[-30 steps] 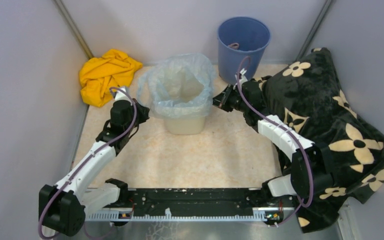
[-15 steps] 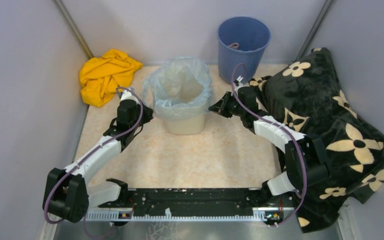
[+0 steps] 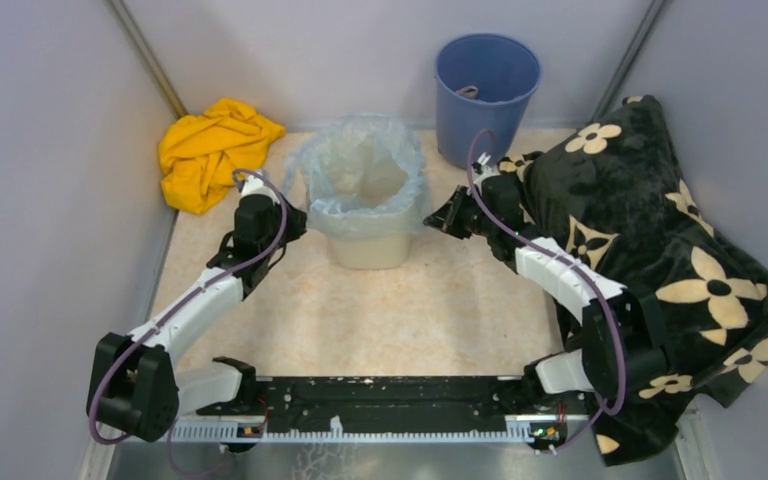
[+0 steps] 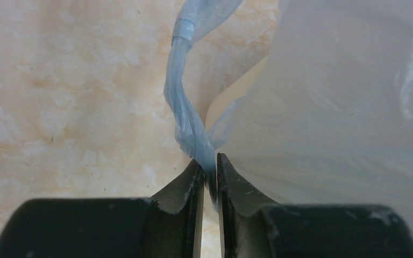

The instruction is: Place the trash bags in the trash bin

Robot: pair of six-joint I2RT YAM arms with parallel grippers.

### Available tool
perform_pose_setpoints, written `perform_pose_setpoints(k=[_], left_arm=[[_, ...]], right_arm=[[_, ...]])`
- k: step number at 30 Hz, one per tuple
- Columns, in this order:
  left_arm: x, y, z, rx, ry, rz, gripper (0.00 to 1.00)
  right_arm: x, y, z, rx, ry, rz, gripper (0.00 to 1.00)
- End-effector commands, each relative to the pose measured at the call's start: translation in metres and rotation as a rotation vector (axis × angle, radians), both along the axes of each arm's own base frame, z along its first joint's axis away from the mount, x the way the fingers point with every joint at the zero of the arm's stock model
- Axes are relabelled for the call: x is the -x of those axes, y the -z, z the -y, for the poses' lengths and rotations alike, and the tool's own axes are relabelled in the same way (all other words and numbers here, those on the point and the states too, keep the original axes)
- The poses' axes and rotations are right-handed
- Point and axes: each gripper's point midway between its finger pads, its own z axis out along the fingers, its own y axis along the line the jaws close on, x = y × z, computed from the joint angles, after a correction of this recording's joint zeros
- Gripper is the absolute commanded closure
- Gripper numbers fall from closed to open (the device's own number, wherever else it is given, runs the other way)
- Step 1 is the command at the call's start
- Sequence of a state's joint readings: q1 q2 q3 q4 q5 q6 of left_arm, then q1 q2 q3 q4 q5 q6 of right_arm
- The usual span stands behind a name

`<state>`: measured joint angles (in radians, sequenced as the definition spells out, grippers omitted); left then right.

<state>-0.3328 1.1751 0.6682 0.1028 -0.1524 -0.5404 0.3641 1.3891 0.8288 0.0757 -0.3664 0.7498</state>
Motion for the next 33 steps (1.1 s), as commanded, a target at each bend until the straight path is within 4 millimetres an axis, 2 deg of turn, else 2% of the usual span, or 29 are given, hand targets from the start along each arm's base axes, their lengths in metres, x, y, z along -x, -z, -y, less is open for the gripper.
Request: perform_pose_setpoints(k=[1,5,9,14,18,22,28,31,33], left_arm=[[-0.015,-0.028,-0.007,-0.025,-0.04,0.065,0.81],[-0.023,-0.025,-0.006,-0.038,-0.049,0.056,0.89],[-0.032,-0.019,-0.006,-0.05,-0.057,0.049,0.98],[-0.042,-0.016,-0.003,-0.059,-0.054,0.039,1.0],[-0.045,-0.013,-0.001,-0.058,-0.051,0.029,1.0],[-0.044,-0.007,-0.006,-0.075,-0.073,0.014,0.96],[-0.039,0.011,-0.005,-0.066,-0.067,-0.026,0.94],[-0.035,0.002,-0.006,-0.057,-0.059,0.005,0.8],[-0.031,-0.002,-0.011,-0.068,-0.078,0.011,0.67]], right_arm=[[0.007,-0.011,0.01,0.036,0.001,0.067,1.0],[0.019,0.0,0.011,0.028,-0.013,0.045,1.0],[0.03,0.001,0.015,0.04,-0.022,0.041,1.0],[0.042,0.003,0.021,0.049,-0.023,0.037,1.0],[0.043,0.001,0.02,0.051,-0.03,0.045,1.0],[0.046,0.001,0.017,0.042,-0.04,0.037,1.0],[0.059,0.019,0.01,0.031,-0.054,-0.005,1.0],[0.058,0.012,0.011,0.034,-0.052,0.014,1.0],[0.056,0.001,0.014,0.046,-0.044,0.04,1.0]])
